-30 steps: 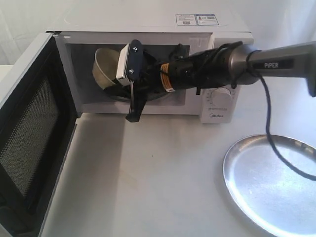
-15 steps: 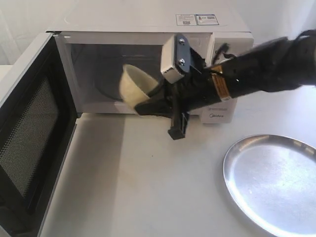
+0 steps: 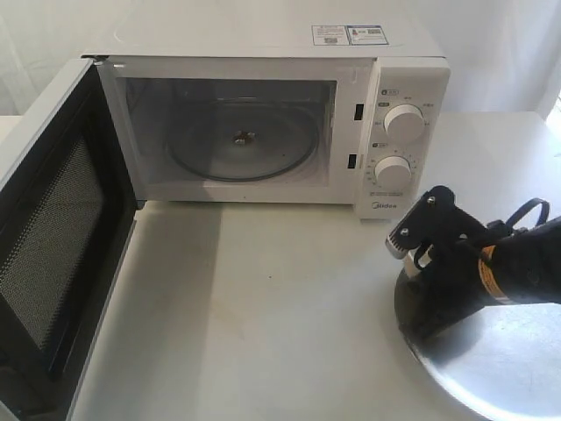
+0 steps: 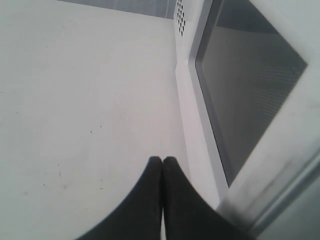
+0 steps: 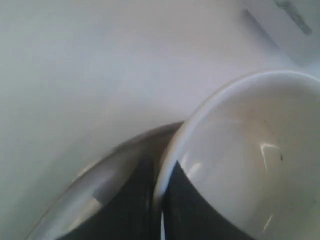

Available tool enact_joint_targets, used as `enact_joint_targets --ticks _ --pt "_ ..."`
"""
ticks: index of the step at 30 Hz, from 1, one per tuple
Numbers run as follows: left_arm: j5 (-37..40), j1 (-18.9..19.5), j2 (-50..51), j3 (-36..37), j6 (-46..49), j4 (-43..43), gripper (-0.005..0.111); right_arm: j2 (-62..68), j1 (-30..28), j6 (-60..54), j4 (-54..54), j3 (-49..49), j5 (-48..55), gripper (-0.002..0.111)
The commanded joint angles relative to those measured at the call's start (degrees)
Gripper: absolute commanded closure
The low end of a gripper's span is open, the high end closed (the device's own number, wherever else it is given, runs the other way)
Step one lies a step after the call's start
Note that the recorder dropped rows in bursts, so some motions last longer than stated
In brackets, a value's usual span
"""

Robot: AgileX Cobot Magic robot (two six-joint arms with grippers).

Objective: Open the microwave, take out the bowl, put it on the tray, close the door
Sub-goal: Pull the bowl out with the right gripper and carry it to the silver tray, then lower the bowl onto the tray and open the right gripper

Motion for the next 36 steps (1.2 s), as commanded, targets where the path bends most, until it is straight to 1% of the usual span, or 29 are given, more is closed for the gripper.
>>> enact_joint_targets --ticks 1,5,12,15,22,25,27,28,29,30,31,32,33,34,36 --pt "0.1 -0.3 -0.2 0.0 -0.3 -0.6 0.107 -0.8 -0.2 7.7 0.4 0.9 5.2 0.108" --pt "0.1 -0.3 -0.2 0.0 -0.3 -0.6 0.107 -0.8 -0.2 10.9 0.4 0.9 3.5 0.108" --pt "0.1 -0.3 -0.2 0.0 -0.3 -0.6 0.107 -0.8 -0.2 11.2 0.4 0.9 -3.3 0.108" --pt "0.1 -0.3 -0.2 0.0 -0.3 -0.6 0.107 -0.8 -0.2 12.3 0.4 0.9 -4.6 0.108" --pt "0.1 -0.3 -0.2 0.0 -0.3 -0.6 0.107 -1.2 -0.2 12.3 0.4 4.2 0.1 0.108" --pt "0.1 -0.3 -0.2 0.0 -0.3 -0.6 0.107 -3.6 -0.2 13.2 0.4 4.7 2.4 0.107" --pt "0.1 -0.3 -0.2 0.0 -0.5 -0.7 0.107 -6.3 -0.2 13.8 0.4 4.7 1.7 0.098" --pt "0.1 -0.3 -0.2 0.0 -0.5 -0.7 0.107 -7.8 -0.2 14.1 0.4 4.7 0.5 0.09" --pt "0.1 -0.3 -0.2 0.0 -0.5 -0.7 0.107 -8.5 -0.2 14.7 0.4 4.7 0.4 0.085" --pt "0.1 -0.3 -0.2 0.0 -0.5 -0.7 0.107 -9.5 -0.2 16.2 0.4 4.8 0.4 0.073" --pt "0.1 -0.3 -0.2 0.0 -0.5 -0.7 0.107 -10.0 -0.2 17.1 0.4 4.8 0.4 0.067" --pt "0.1 -0.3 -0.2 0.0 -0.5 -0.7 0.107 -11.0 -0.2 17.2 0.4 4.8 -0.6 0.056" --pt "0.1 -0.3 -0.2 0.0 -0.6 -0.7 0.107 -11.7 -0.2 17.2 0.4 4.8 -1.1 0.049" --pt "0.1 -0.3 -0.2 0.0 -0.6 -0.7 0.107 -12.5 -0.2 17.1 0.4 4.8 -1.3 0.044" --pt "-0.2 -0.3 -0.2 0.0 -0.5 -0.7 0.107 -14.7 -0.2 17.1 0.4 4.8 -1.3 0.043"
